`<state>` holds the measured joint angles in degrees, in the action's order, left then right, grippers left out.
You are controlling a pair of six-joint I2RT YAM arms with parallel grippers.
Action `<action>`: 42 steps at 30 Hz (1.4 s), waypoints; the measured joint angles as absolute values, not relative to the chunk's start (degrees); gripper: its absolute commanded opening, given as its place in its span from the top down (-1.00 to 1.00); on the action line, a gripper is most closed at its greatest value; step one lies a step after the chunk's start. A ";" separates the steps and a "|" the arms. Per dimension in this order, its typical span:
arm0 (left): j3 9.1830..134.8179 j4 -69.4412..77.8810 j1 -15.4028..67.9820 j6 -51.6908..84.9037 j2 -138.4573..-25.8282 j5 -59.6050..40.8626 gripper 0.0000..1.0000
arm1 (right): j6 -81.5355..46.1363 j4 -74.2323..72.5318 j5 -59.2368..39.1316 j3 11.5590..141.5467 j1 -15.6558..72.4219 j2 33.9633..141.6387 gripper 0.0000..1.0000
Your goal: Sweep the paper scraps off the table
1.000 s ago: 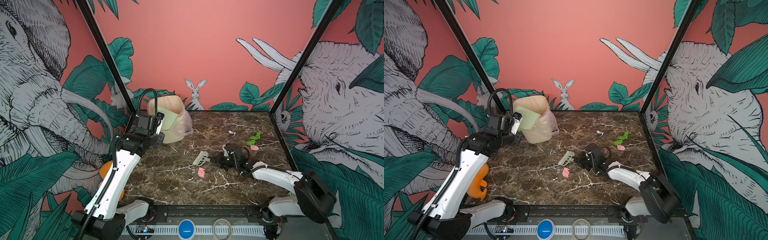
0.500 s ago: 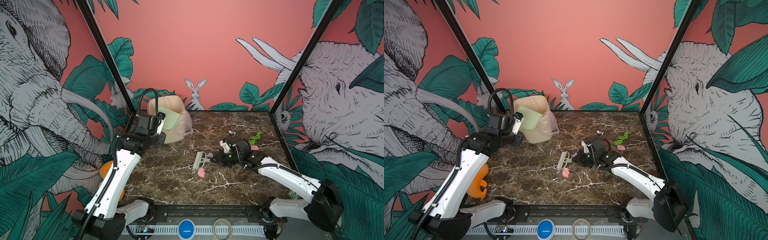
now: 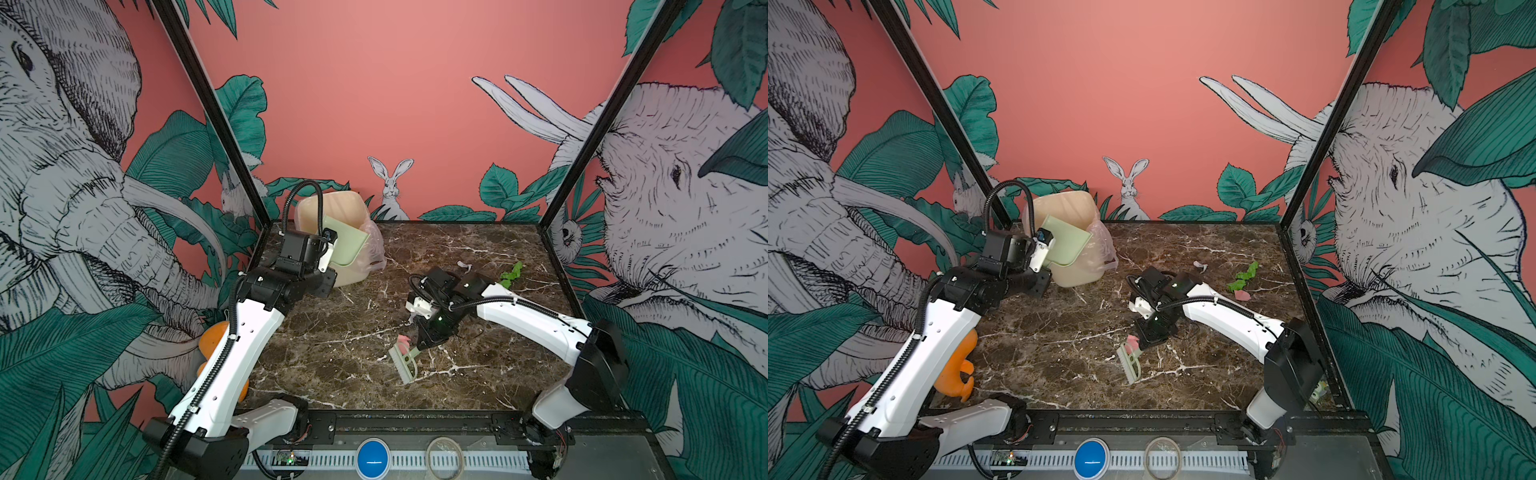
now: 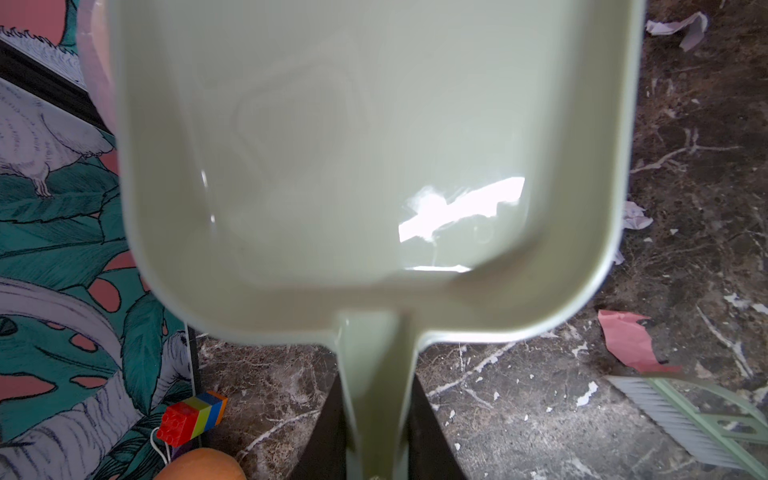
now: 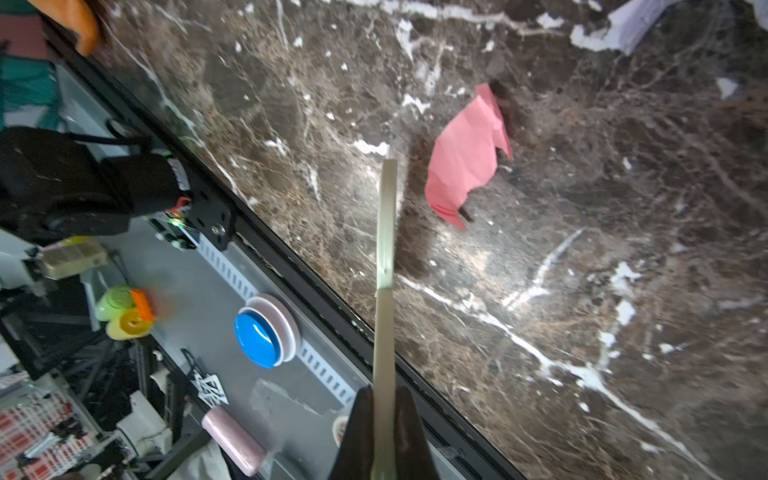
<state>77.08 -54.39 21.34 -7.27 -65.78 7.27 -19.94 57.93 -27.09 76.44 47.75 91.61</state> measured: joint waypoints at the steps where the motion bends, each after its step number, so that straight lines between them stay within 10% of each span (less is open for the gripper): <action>1: 76.88 -54.50 21.54 -7.22 -65.71 7.25 0.62 | -18.83 59.22 -26.02 77.36 47.75 92.09 1.00; 42: 62.11 -58.02 50.85 8.86 -69.52 4.91 0.59 | -5.30 78.56 1.52 103.22 38.11 96.97 1.00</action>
<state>62.11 -58.02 50.85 8.86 -69.52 4.91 -5.30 78.56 1.52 103.22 38.11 96.97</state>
